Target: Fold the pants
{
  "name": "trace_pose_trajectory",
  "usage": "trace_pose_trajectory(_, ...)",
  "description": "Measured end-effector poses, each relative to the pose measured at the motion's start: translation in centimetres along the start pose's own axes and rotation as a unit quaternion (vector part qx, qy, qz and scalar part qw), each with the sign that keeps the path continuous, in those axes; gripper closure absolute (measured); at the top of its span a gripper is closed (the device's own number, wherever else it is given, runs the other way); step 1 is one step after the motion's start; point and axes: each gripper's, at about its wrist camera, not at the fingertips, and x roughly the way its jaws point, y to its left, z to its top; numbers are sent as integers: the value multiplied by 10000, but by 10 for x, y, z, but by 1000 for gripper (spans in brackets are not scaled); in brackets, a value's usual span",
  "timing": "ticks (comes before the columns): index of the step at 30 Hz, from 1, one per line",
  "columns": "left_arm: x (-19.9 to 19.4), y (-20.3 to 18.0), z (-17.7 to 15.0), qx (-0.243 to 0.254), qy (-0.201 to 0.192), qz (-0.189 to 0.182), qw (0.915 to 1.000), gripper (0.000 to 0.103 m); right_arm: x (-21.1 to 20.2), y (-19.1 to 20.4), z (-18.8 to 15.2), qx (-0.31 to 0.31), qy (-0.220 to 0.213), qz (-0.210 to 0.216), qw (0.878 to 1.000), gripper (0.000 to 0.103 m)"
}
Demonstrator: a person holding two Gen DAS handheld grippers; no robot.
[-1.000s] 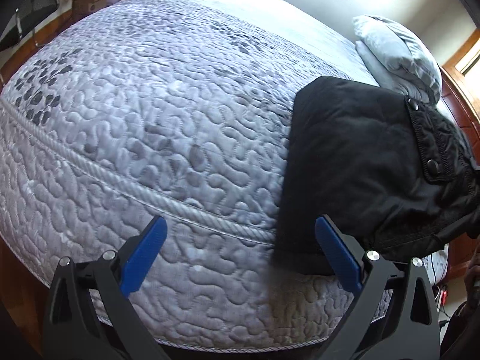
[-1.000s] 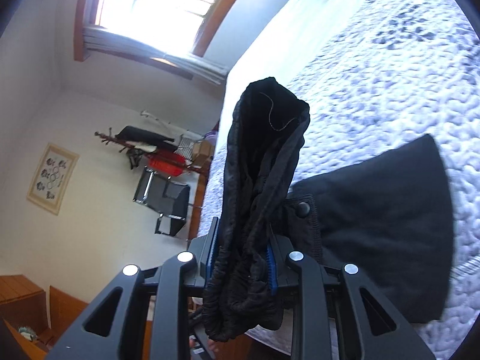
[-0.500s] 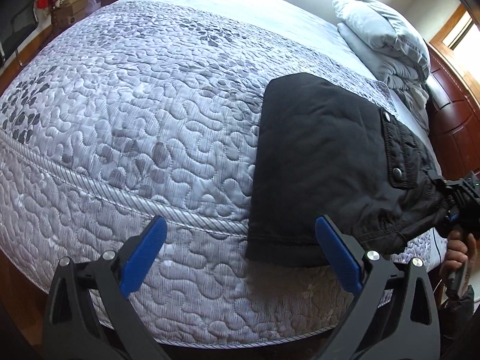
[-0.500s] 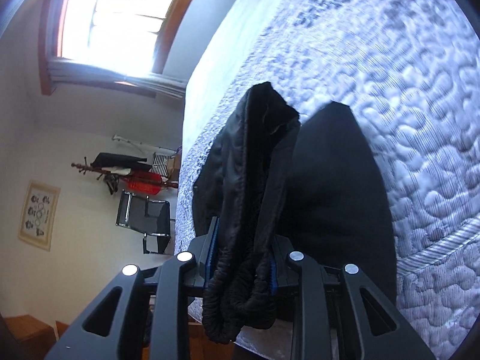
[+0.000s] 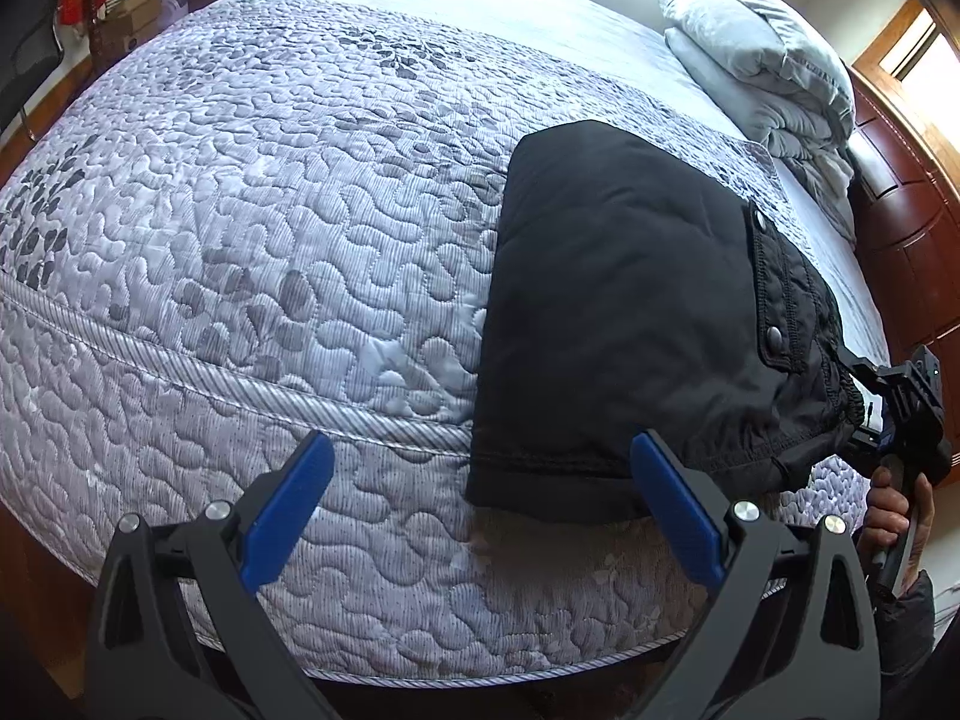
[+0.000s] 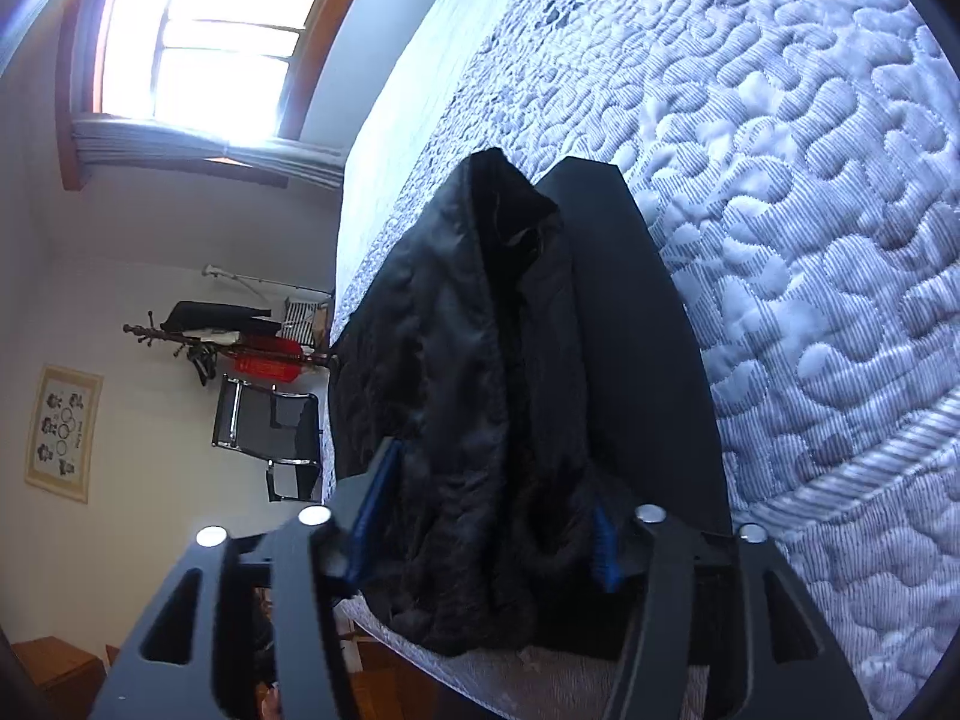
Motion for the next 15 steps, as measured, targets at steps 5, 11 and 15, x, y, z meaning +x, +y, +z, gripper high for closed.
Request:
trace_pose_trajectory(5, -3, -4, 0, 40, -61, -3, 10000, 4, -15, -9, -15, 4, -27, -13, 10000, 37)
trace_pose_trajectory(11, -7, -12, 0, 140, -103, -5, 9998, 4, -21, -7, -26, -135, -99, -144, 9998, 39)
trace_pose_trajectory(15, -8, -16, 0, 203, -118, 12, 9997, 4, -22, -4, -30, -257, -164, -417, 9987, 59)
